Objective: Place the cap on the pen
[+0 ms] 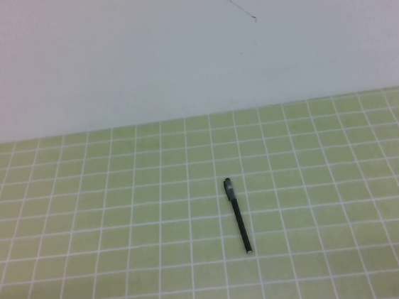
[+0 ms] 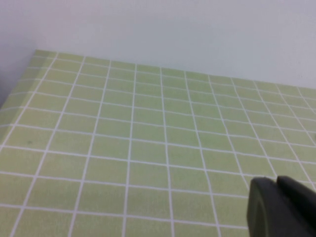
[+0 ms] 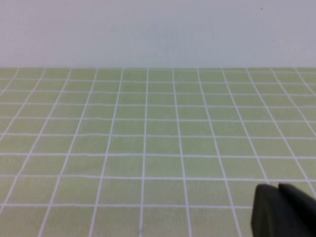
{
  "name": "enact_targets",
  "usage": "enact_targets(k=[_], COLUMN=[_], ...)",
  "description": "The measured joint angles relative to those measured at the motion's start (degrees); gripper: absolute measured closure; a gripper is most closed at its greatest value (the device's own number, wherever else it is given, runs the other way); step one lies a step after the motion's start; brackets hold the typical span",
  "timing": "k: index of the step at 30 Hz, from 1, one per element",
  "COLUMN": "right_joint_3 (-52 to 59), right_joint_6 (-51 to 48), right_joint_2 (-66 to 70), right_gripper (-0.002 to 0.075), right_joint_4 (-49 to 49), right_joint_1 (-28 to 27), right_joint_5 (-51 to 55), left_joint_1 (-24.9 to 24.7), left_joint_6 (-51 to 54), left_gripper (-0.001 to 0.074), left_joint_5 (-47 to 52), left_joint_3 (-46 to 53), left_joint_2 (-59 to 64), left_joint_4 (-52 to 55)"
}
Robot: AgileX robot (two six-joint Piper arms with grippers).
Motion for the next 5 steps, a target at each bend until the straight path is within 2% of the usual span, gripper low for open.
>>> enact_targets(k=[5], right_joint_3=[0.0], right_joint_6=[0.0], right_joint_2=[0.0], right_gripper=[0.0727], right_joint_4=[0.0], right_joint_1=[0.0], right_joint_5=[0.0], left_joint_1=[0.0], left_joint_6=[0.0], left_gripper=[0.0735], left_joint_5=[0.0], left_joint_3=[0.0], left_joint_2=[0.11], left_joint_4=[0.0])
